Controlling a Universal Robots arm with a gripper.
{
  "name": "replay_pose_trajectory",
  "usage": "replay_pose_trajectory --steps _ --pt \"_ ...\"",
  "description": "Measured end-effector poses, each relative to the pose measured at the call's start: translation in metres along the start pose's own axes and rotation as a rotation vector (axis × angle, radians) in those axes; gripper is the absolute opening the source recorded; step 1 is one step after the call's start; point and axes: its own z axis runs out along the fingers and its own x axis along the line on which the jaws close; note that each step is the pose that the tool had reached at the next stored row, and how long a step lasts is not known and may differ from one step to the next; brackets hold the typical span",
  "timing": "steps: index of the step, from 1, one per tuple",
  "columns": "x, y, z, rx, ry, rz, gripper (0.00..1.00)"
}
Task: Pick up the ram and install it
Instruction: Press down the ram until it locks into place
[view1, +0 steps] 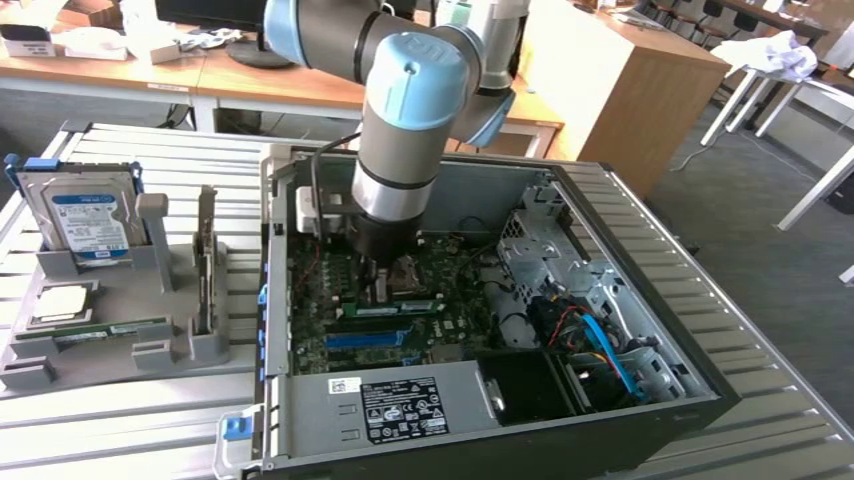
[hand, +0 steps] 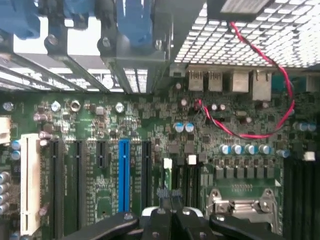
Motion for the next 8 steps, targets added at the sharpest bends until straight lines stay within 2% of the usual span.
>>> replay_pose_trajectory --steps 2,4,8 --pt "0.000 -0.0002 -0.0063 -0.0018 0.0019 0.000 0.11" --pt "0.000 -0.0023 -0.0079 -0.0017 0.0019 0.000 0.11" --pt "-0.001 -0.0134 -0.0080 -0.0043 0.0019 0.001 0.11"
